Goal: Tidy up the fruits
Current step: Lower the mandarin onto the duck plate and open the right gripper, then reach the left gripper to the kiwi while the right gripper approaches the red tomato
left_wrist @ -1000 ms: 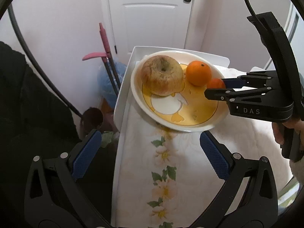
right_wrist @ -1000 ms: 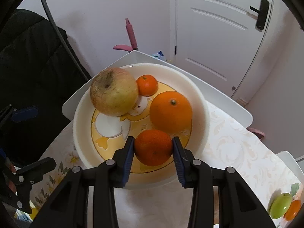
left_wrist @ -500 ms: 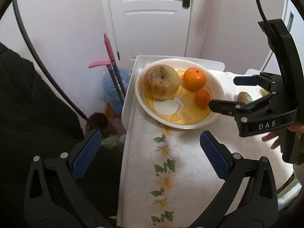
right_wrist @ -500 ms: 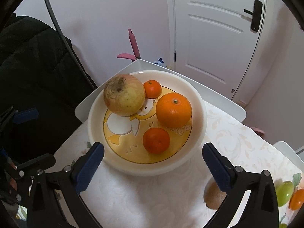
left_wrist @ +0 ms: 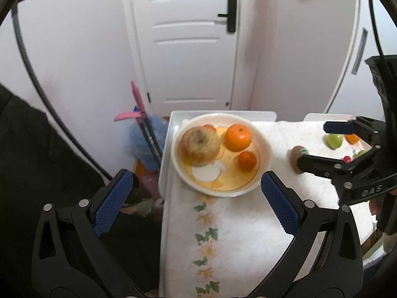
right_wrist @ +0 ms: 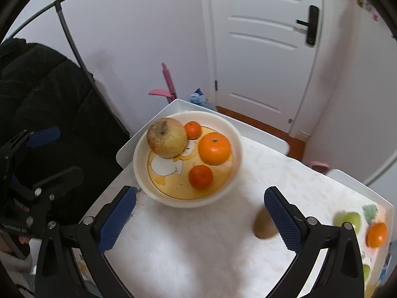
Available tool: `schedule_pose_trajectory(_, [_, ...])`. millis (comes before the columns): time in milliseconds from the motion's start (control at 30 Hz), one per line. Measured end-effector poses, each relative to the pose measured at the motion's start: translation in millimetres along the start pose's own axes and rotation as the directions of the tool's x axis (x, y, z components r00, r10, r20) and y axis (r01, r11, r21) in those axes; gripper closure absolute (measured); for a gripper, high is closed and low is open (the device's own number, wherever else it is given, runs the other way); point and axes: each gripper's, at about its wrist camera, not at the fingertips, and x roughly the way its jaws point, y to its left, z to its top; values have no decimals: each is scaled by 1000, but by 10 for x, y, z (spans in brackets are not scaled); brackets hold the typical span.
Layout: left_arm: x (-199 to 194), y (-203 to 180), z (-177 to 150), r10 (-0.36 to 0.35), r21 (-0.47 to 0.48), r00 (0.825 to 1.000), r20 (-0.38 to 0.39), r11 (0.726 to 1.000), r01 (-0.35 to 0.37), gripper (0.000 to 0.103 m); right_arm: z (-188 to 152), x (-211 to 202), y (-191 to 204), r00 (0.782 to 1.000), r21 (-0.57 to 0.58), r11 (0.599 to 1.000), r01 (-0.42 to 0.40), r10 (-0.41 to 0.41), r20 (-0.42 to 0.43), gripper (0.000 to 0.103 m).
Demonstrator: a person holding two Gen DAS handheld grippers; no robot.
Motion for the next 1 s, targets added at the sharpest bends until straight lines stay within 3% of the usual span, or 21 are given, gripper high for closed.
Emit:
schedule_pose_trajectory(233, [67, -287, 144, -100, 74, 995, 17, 992, 98, 0, -173, -356, -241, 996, 115, 990, 85, -85, -5, 0])
schedule_pose_trajectory(400, [157, -542, 229, -164, 127, 987, 6, 979, 162, 0, -421, -624, -485, 985, 222, 960, 169, -171, -13, 0])
schedule_pose_trajectory(667, [339, -1093, 273, -246, 201, 968, -40, 947, 249, 0, -902, -992, -857, 943, 355, 876, 327, -328, -58, 0])
schedule_pose_trajectory(1000, [787, -1714, 154, -262, 249, 961, -86, 929, 275, 0, -1571, -1185, -1275, 911, 472, 784, 404, -391, -130, 0])
